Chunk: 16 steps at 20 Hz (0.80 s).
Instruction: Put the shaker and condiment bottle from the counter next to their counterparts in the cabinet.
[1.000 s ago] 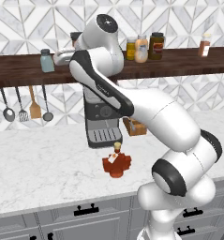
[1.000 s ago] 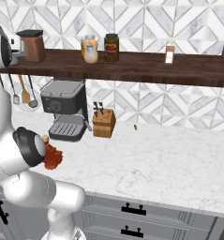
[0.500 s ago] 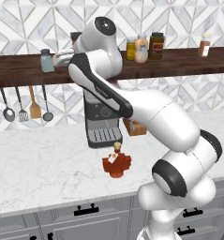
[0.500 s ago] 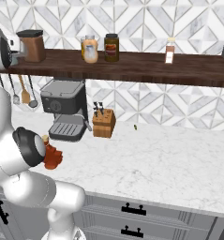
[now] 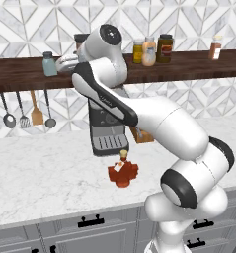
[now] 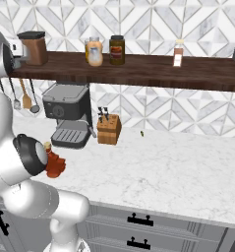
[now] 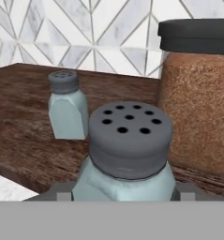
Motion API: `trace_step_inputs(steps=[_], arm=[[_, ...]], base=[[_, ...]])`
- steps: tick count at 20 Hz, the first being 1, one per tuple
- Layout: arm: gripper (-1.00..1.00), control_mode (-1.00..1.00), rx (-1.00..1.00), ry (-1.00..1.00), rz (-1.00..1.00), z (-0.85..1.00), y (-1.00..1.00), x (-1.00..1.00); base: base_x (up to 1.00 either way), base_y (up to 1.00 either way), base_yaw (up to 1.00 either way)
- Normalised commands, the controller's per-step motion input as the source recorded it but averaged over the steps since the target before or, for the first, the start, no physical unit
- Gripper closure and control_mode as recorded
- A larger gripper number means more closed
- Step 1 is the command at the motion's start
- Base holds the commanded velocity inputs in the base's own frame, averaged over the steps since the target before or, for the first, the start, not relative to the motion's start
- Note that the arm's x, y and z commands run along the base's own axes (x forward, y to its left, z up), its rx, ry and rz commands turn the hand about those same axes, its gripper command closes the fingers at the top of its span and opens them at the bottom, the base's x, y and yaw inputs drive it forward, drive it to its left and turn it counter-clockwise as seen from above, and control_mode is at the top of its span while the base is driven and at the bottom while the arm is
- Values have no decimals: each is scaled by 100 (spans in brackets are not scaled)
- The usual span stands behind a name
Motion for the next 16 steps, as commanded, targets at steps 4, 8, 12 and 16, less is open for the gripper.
trace_step_inputs(steps=[4,8,12,16], arm=[[100,-100,0,0,0,0,5,11],[100,-100,0,0,0,0,13,11],[100,-100,0,0,0,0,19,9],[100,-100,0,0,0,0,18,11]], base=[[0,0,0],[0,0,0],[0,0,0],[0,0,0]])
